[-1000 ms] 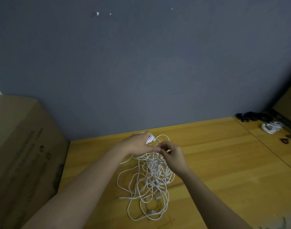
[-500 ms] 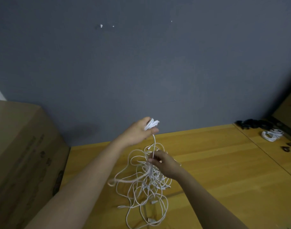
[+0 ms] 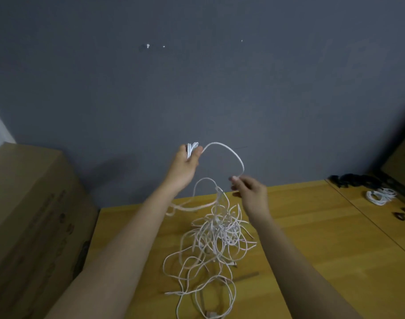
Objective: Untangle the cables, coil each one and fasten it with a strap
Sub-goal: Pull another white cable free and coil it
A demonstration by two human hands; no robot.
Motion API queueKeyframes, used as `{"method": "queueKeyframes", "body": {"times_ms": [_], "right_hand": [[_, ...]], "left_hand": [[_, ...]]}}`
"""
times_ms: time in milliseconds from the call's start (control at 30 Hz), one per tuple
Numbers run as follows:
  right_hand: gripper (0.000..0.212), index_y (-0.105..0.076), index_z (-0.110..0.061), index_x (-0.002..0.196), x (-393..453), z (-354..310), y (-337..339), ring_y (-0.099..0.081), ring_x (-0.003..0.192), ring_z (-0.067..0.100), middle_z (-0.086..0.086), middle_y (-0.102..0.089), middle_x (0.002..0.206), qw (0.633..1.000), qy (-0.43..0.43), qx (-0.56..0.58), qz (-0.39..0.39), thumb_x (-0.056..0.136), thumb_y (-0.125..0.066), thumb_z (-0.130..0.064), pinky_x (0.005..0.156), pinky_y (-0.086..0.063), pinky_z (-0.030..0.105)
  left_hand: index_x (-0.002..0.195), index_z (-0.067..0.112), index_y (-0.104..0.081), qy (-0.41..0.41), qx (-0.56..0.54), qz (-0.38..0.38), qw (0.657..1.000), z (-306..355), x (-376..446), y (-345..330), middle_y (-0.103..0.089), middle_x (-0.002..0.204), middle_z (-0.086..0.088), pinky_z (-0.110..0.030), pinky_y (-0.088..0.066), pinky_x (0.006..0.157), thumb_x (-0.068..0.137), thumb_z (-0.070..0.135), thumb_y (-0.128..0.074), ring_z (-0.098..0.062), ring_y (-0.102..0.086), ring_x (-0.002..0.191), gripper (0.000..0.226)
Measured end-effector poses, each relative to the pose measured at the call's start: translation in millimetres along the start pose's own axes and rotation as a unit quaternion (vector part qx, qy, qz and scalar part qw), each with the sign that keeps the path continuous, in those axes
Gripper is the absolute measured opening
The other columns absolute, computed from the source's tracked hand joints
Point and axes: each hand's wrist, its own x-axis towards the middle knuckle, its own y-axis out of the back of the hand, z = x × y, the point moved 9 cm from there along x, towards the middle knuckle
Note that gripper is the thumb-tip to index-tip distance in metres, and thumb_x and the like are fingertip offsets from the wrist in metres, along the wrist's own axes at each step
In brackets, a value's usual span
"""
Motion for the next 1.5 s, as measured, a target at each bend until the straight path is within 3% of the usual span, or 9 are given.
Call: {"method": "queueKeyframes", "body": {"times_ms": [133,233,333,500,700,834,1067,1234,1500], "right_hand": [[0.019,-0.065,0.000,0.074,-5.1,12.9,-14.7,-0.052,0.056,0.019,0.010,-0.057,0.062,0.972,-0.050,-0.184,-0.137,0.090,-0.064,-0.011,0.063,-0.048,0.034],[0.019,-0.070,0.002,0.077,12.1,-36.7,1.3,-0.061,0.057,0.016,0.004,-0.065,0.059,0.999,0.000,0.026,-0.026,0.089,-0.065,-0.012,0.066,-0.057,0.032],[0.017,-0.072,-0.013,0.075,17.8,-54.6,10.6,-0.064,0.060,0.011,-0.001,-0.065,0.061,0.980,0.009,0.193,0.048,0.090,-0.063,-0.012,0.061,-0.055,0.021],[0.021,-0.065,-0.012,0.080,-8.4,-7.4,0.2,-0.064,0.085,0.018,0.009,-0.070,0.088,0.997,-0.077,-0.011,-0.020,0.097,-0.054,-0.019,0.066,-0.051,0.024],[0.025,-0.069,-0.027,0.079,-9.3,-54.7,22.4,-0.056,0.059,-0.002,-0.016,-0.058,0.059,0.990,0.093,0.092,0.051,0.097,-0.054,-0.020,0.058,-0.047,0.012],[0.023,-0.068,-0.022,0.086,-24.3,1.7,9.0,-0.056,0.066,0.000,-0.012,-0.063,0.072,0.998,0.011,-0.063,0.020,0.099,-0.049,-0.027,0.060,-0.040,0.011],[0.033,-0.064,-0.018,0.084,-38.2,32.9,21.5,-0.045,0.047,0.011,-0.007,-0.049,0.052,0.974,-0.004,-0.177,0.142,0.099,-0.043,-0.039,0.047,-0.031,0.028],[0.035,-0.065,-0.014,0.085,-46.0,39.9,-25.7,-0.053,0.053,0.020,-0.001,-0.058,0.059,0.959,0.014,-0.283,-0.011,0.100,-0.044,-0.038,0.049,-0.035,0.029],[0.027,-0.070,-0.019,0.096,-99.1,37.3,-82.5,-0.062,0.070,0.025,0.004,-0.068,0.076,0.914,0.165,-0.348,-0.125,0.097,-0.050,-0.037,0.053,-0.031,0.029]], "left_hand": [[0.075,0.021,-0.039,0.015,0.049,-0.021,0.998,-9.4,-8.0,-4.4,-0.047,0.068,0.004,-0.028,-0.035,0.058,0.098,0.040,-0.045,-0.009,-0.045,0.060,0.030],[0.076,0.019,-0.037,0.044,0.037,-0.034,0.998,-20.5,-11.6,-7.7,-0.044,0.070,0.001,-0.031,-0.034,0.066,0.099,0.044,-0.040,-0.017,-0.043,0.064,0.034],[0.075,0.018,-0.035,0.051,0.006,-0.053,0.997,-25.7,-14.5,-10.9,-0.039,0.068,-0.002,-0.032,-0.034,0.065,0.100,0.044,-0.036,-0.017,-0.039,0.060,0.036],[0.064,0.020,-0.032,0.061,-0.072,-0.093,0.991,-38.5,-29.3,-11.1,-0.030,0.050,0.008,-0.025,-0.024,0.049,0.102,0.030,-0.041,-0.009,-0.027,0.044,0.040],[0.068,0.022,-0.029,0.091,-0.082,-0.077,0.989,-49.4,-34.5,4.1,-0.025,0.056,0.006,-0.025,-0.021,0.050,0.102,0.027,-0.041,-0.006,-0.022,0.046,0.037],[0.067,0.022,-0.034,0.109,-0.093,-0.076,0.987,-50.9,-41.0,11.3,-0.027,0.054,0.009,-0.017,-0.022,0.046,0.101,0.026,-0.045,-0.004,-0.024,0.045,0.036],[0.062,0.016,-0.035,0.153,-0.158,-0.280,0.934,-45.9,-78.3,-13.2,-0.025,0.042,0.010,-0.028,-0.028,0.063,0.101,0.031,-0.040,-0.005,-0.019,0.035,0.042],[0.062,0.019,-0.036,0.177,-0.276,-0.295,0.898,-38.5,-91.6,-17.2,-0.023,0.041,0.012,-0.019,-0.046,0.067,0.090,0.041,-0.042,-0.003,-0.019,0.033,0.036],[0.076,0.015,-0.039,0.138,-0.357,-0.121,0.916,-64.1,-73.8,-9.9,-0.041,0.055,0.006,-0.017,-0.030,0.048,0.100,0.010,-0.036,-0.007,-0.035,0.046,0.025]]}}
